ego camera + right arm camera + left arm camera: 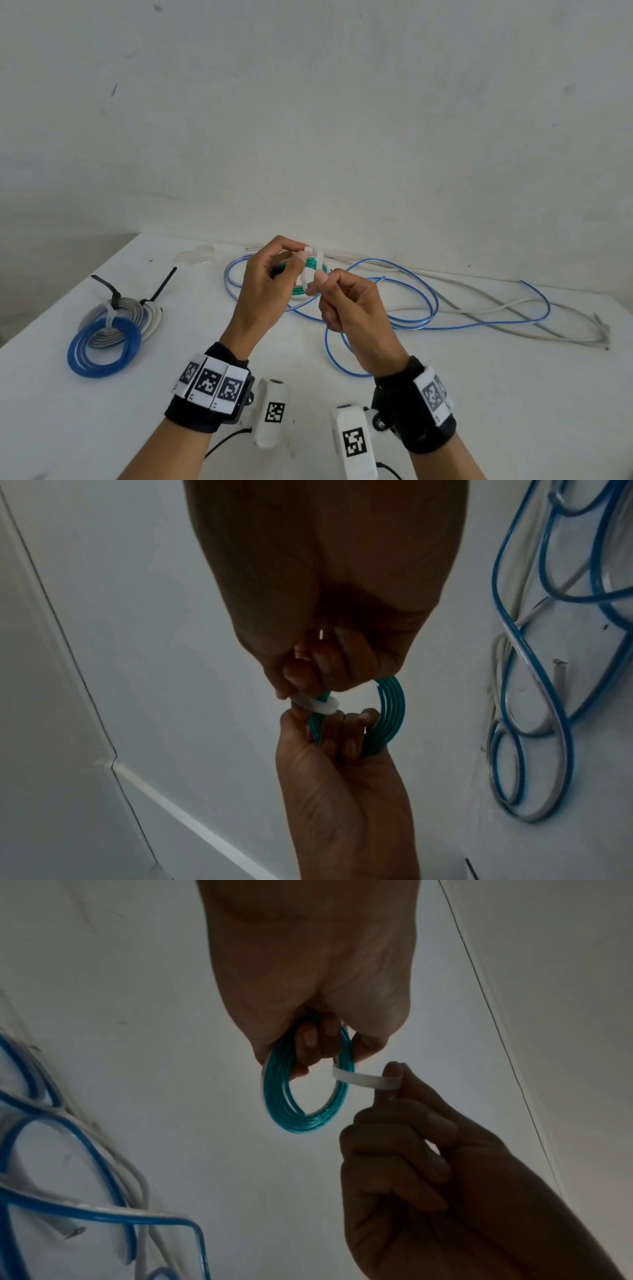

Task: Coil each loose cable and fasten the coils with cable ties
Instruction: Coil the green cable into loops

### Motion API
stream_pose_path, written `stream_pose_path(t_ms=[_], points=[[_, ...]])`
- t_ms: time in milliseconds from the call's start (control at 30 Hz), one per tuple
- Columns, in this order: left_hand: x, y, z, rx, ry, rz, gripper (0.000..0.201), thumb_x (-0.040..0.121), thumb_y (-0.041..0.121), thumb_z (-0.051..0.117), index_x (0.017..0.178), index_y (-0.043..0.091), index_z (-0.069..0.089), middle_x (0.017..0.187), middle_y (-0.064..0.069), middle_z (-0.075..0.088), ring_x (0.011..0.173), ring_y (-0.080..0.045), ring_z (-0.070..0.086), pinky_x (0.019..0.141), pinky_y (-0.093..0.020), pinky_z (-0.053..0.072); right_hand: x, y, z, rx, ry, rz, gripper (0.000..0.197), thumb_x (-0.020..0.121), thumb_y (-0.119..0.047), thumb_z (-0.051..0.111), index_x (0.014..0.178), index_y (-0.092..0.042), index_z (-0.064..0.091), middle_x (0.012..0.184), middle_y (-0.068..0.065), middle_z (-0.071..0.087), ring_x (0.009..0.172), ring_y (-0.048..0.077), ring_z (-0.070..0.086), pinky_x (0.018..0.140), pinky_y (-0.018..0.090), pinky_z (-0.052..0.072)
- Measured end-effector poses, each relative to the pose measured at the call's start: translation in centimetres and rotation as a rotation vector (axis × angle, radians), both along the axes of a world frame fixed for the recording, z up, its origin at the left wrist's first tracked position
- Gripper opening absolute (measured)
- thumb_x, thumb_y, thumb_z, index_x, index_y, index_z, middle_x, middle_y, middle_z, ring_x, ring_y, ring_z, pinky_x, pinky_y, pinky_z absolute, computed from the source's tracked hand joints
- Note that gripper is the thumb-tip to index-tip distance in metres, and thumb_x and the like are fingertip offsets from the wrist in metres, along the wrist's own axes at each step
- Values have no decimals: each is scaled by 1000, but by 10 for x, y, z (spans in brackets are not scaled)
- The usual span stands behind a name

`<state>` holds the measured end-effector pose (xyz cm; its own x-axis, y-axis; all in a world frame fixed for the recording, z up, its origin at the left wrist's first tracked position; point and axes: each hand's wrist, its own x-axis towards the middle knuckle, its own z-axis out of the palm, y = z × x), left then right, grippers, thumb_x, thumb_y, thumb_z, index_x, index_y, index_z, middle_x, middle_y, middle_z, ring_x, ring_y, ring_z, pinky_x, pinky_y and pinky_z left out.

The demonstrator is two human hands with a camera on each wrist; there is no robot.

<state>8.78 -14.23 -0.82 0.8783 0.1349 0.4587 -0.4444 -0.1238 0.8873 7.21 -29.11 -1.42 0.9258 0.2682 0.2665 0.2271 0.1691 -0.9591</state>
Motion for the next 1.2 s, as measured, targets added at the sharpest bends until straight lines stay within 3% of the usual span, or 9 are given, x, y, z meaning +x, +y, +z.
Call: stream_pose_path(t_ms=[167, 267, 500, 567, 633, 667, 800, 933, 1200], points=[[-3, -5, 2, 18, -29, -47, 16, 100, 3, 56, 93, 13, 68, 87, -2, 72, 77, -20, 69, 60, -22, 56, 3, -10, 3, 2, 79, 78, 35, 94, -32, 62, 81, 0, 65, 55, -1, 29, 52, 15, 21, 55, 34, 15], [-3, -5, 0, 20, -30, -42, 20, 100, 5, 57, 92, 19, 68, 89, 0, 72, 77, -16, 70, 60, -22, 57, 4, -13, 4, 25, 95, 89, 35, 91, -32, 63, 79, 1, 65, 56, 1, 30, 52, 14, 22, 57, 35, 15], [-1, -6, -2, 16, -49, -35, 12, 99, 2, 57, 97, 4, 68, 85, -2, 70, 70, -6, 67, 56, -17, 51, 4, -11, 4, 19, 117, 114, 30, 92, -29, 61, 73, -7, 67, 54, -2, 32, 52, 13, 23, 54, 29, 17], [-1, -6, -2, 22, -76, -33, 11, 99, 10, 59, 96, 6, 69, 82, -6, 69, 66, -12, 65, 53, -25, 51, 4, -12, 4, 34, 142, 125, 30, 92, -29, 62, 73, -7, 67, 54, -2, 32, 51, 12, 23, 52, 26, 19], [0, -6, -4, 38, -98, -31, 14, 95, 21, 59, 95, 11, 69, 81, -14, 67, 68, -33, 60, 55, -42, 48, 6, -13, 4, 98, 189, 154, 31, 95, -28, 64, 72, -7, 66, 55, -1, 30, 52, 11, 22, 52, 24, 20], [0, -6, -4, 45, -102, -31, 15, 95, 22, 59, 95, 12, 69, 79, -15, 66, 67, -35, 57, 55, -43, 46, 7, -14, 4, 135, 210, 173, 32, 97, -27, 62, 73, -7, 65, 55, -2, 29, 51, 11, 22, 51, 22, 21], [0, -8, -4, 51, -96, -66, 11, 98, 12, 58, 96, 9, 68, 69, 10, 65, 62, -3, 55, 58, -20, 45, 9, -17, 4, 216, 255, 211, 33, 99, -28, 56, 72, -11, 65, 54, -5, 30, 51, 9, 21, 48, 19, 23], [2, -8, -5, 47, -86, -75, 11, 100, 2, 56, 98, 1, 67, 68, 16, 65, 62, -2, 58, 59, -15, 45, 8, -17, 7, 229, 271, 216, 32, 96, -29, 55, 71, -12, 65, 53, -5, 30, 50, 9, 20, 48, 19, 22], [1, -8, -4, 42, -81, -86, 14, 99, -1, 56, 93, 7, 66, 66, 15, 65, 61, -2, 57, 58, -15, 45, 8, -19, 8, 246, 281, 208, 34, 99, -27, 53, 70, -12, 65, 52, -6, 30, 48, 8, 22, 47, 19, 21]])
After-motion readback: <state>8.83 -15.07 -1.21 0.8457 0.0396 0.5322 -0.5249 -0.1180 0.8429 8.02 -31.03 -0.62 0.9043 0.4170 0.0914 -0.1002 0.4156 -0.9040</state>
